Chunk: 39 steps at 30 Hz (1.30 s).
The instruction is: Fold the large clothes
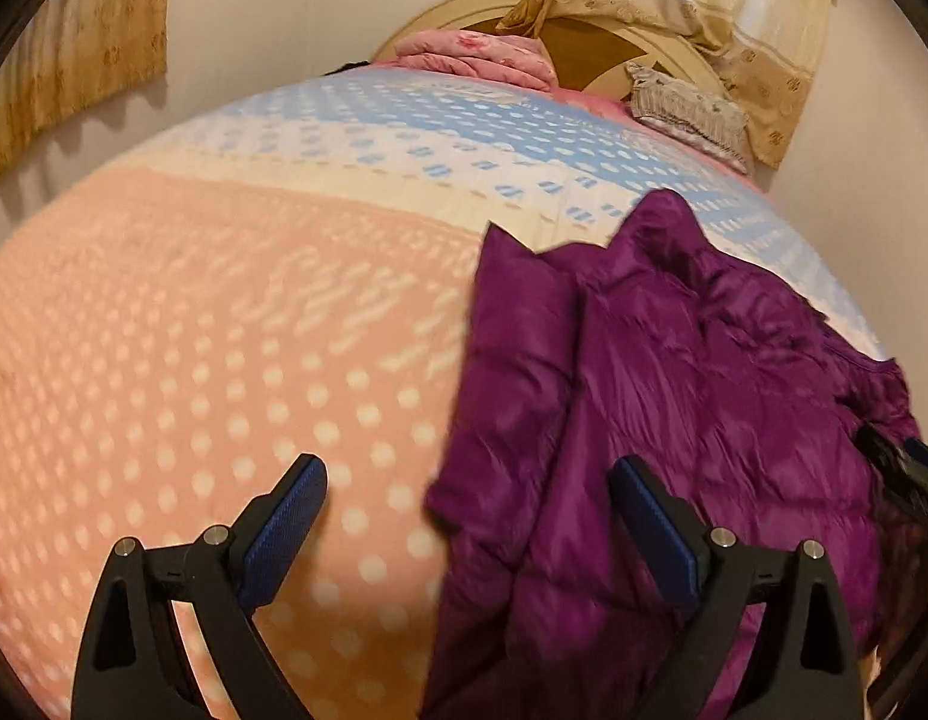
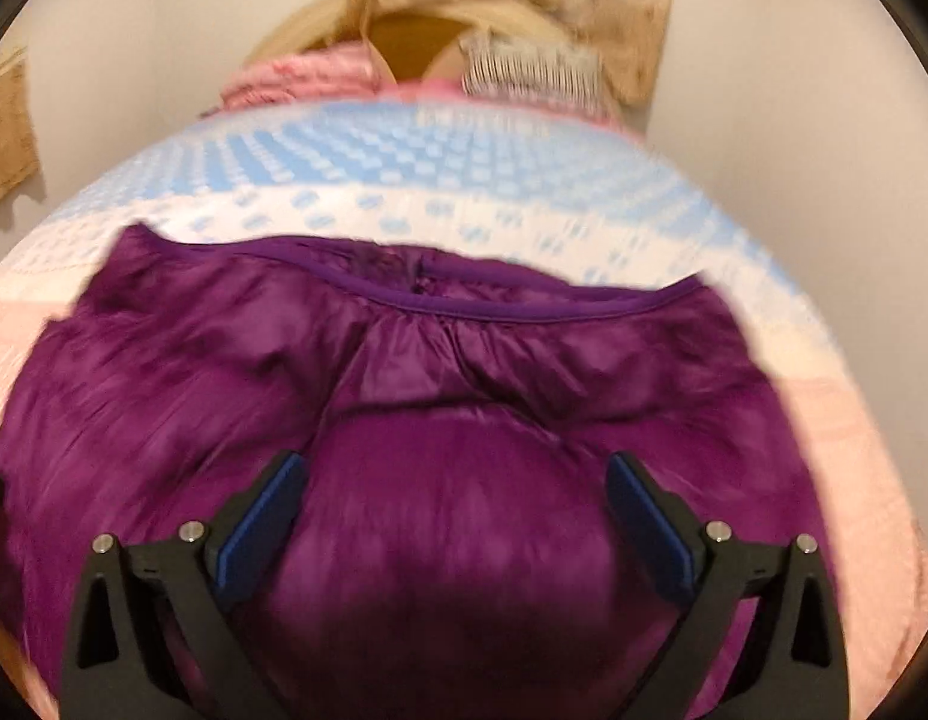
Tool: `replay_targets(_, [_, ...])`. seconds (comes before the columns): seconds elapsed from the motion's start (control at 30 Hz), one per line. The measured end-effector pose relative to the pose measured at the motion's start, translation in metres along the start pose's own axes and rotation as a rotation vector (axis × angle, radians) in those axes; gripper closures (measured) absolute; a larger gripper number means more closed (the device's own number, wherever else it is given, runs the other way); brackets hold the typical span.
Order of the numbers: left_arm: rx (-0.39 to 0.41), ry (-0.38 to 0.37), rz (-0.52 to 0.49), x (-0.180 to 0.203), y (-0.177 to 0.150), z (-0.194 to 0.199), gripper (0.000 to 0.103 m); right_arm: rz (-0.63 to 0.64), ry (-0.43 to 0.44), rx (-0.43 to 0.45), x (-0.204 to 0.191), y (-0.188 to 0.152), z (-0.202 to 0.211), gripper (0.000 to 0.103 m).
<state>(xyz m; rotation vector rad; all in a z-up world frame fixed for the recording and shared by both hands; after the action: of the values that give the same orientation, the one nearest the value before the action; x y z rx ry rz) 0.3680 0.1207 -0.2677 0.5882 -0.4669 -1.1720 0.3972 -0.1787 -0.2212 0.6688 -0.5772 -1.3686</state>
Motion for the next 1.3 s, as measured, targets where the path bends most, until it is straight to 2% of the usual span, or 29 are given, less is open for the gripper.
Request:
replay_targets(0.1, [-0.005, -0.011, -0.018, 0.011, -0.011, -0.004, 0.008, 0.028, -0.028, -0.014, -0.002, -0.028, 0.006, 0.0])
replay_targets(0.13, [-0.005, -0.018, -0.024, 0.013, -0.012, -0.004, 0.011, 0.046, -0.034, -0.029, -0.003, -0.037, 0.001, 0.0])
replay_targets(0.2, [0.014, -0.049, -0.043, 0.021, -0.011, 0.001, 0.034, 0.039, -0.027, -0.037, -0.003, -0.048, -0.008, 0.0])
replay_targets(0.23, [0.013, -0.056, -0.056, 0.023, -0.011, 0.003, 0.036, 0.039, -0.029, -0.05, -0.003, -0.05, -0.011, 0.0])
replay_targets(0.3, [0.015, -0.084, -0.09, 0.031, -0.012, 0.004, 0.052, 0.047, -0.039, -0.069, -0.004, -0.048, -0.014, 0.0])
replay_targets(0.33, [0.015, -0.091, -0.089, 0.032, -0.011, 0.004, 0.055, 0.055, -0.043, -0.075, -0.004, -0.048, -0.015, 0.0])
replay_targets(0.4, [0.015, -0.119, -0.083, 0.035, -0.011, 0.004, 0.073, 0.056, -0.043, -0.08, -0.004, -0.048, -0.015, 0.0])
replay_targets(0.5, [0.021, -0.165, -0.072, 0.038, -0.01, 0.01, 0.088, 0.049, -0.037, -0.079, -0.002, -0.048, -0.015, 0.0])
replay_targets(0.6, [0.035, -0.184, -0.057, 0.037, -0.006, 0.017, 0.093, 0.053, -0.053, -0.079, -0.003, -0.047, -0.012, 0.0])
replay_targets(0.83, [0.08, -0.223, -0.018, 0.025, 0.008, 0.039, 0.094, 0.025, -0.083, -0.088, -0.015, -0.05, -0.008, 0.0])
replay_targets(1.0, [0.113, -0.218, 0.004, 0.003, 0.013, 0.061, 0.095, 0.051, -0.076, -0.082, -0.046, -0.056, -0.004, 0.0])
replay_targets(1.13, [0.15, -0.19, 0.041, -0.026, 0.02, 0.083, 0.095, 0.086, -0.026, -0.071, -0.078, -0.06, 0.0, 0.0])
replay_targets(1.2, [0.163, -0.173, 0.043, -0.033, 0.025, 0.091, 0.095, 0.088, 0.052, -0.065, -0.087, -0.058, 0.007, 0.0])
replay_targets(1.27, [0.182, -0.171, 0.031, -0.032, 0.032, 0.103, 0.095, 0.07, 0.113, -0.045, -0.082, -0.056, 0.022, 0.001])
replay_targets(1.3, [0.193, -0.175, 0.021, -0.029, 0.034, 0.109, 0.095, 0.046, 0.121, -0.007, -0.071, -0.052, 0.036, 0.001])
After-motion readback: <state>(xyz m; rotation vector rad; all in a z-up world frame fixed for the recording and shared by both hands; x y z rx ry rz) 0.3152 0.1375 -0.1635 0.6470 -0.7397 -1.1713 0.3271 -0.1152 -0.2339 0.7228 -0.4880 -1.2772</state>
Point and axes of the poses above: each gripper's, at about its wrist camera, not at the fingertips, and z roughly against the way its jaws point, x to its right, y to its top, the point moved 8 cm from there along -z, roughly the way its jaws point, and after that the axes turned 12 degrees about y, right-handed, at the moved point
